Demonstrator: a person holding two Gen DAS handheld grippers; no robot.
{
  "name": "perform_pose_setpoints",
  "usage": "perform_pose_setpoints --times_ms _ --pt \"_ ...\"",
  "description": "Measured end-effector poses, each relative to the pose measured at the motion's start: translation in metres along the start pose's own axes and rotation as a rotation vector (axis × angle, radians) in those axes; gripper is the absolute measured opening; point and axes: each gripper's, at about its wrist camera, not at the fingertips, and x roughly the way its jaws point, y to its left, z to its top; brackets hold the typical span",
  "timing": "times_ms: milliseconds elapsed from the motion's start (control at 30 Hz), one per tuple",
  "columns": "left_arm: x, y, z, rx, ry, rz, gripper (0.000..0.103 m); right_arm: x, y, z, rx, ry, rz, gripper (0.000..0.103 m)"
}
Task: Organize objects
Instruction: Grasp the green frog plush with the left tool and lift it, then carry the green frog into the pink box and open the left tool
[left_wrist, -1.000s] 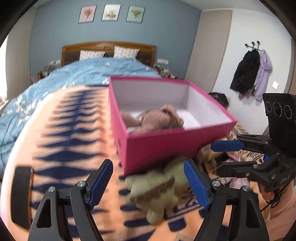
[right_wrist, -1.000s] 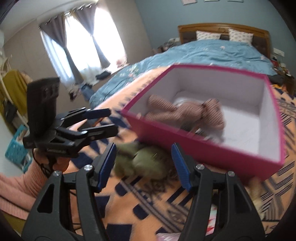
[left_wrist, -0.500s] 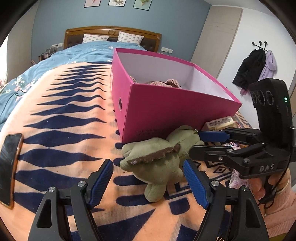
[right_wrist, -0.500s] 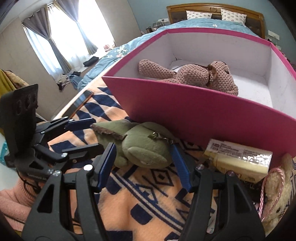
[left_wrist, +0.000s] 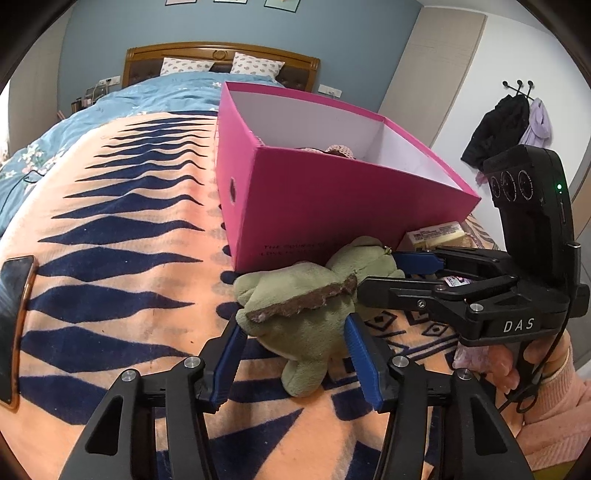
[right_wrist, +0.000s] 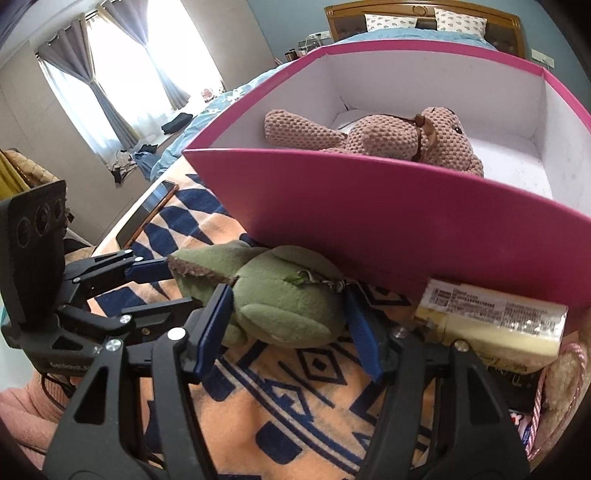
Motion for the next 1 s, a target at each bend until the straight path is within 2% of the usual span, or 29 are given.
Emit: perform_pose_setpoints --times_ms 367,733,1000 --pt "-0.022 -0.017 0.001 0.044 -0.039 -0.008 0.056 -0.017 0.014 -0.005 -0.030 -0.026 0.009 0.062" --pt "-0.046 -0.040 0.010 0.098 -0.097 -0.034 0.056 -0.059 0.032 -0.009 -0.105 -0.098 -0.027 0.062" --pt "-0.066 -0.052 0.033 0.139 -0.162 -0.050 0.056 -0.095 0.038 0.003 -0.140 -0.184 -0.023 0.062"
